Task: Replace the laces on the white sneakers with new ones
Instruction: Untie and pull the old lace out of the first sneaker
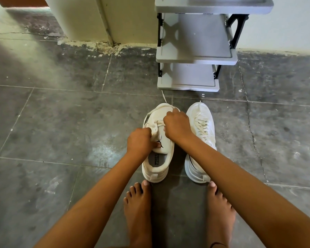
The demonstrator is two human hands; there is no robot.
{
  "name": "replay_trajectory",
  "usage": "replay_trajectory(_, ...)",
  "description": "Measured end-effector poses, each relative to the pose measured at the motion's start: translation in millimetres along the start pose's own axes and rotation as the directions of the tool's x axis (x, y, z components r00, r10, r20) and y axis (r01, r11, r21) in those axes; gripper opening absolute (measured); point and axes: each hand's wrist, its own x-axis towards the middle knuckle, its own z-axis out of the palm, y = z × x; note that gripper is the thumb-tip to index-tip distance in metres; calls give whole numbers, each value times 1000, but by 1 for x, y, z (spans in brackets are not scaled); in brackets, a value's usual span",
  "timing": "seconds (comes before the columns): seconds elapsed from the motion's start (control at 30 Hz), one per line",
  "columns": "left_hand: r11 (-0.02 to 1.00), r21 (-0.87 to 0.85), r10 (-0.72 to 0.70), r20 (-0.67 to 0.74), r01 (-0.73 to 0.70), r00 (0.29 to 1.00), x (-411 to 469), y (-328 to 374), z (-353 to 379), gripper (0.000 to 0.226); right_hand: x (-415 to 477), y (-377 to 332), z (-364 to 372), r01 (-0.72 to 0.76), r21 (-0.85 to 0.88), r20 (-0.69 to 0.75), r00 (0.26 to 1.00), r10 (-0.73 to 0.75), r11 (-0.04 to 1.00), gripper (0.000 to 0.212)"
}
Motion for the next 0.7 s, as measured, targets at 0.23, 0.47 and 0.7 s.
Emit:
replay_trajectory(0.23,998,56,0,-7,0,1000,3,1,4,45,-3,-7,-4,93,560,-289,953,89,823,21)
replay_trajectory(0.47,999,-45,29,-18,-29,999,1,-6,1,45,-8,9,5,-118,240,215,974,66,964,47)
replay_trajectory(0.7,973,-129,159,-214,-190,964,0,-8,-3,23,-8,-2,4,-113,147,100,990,99,983,40)
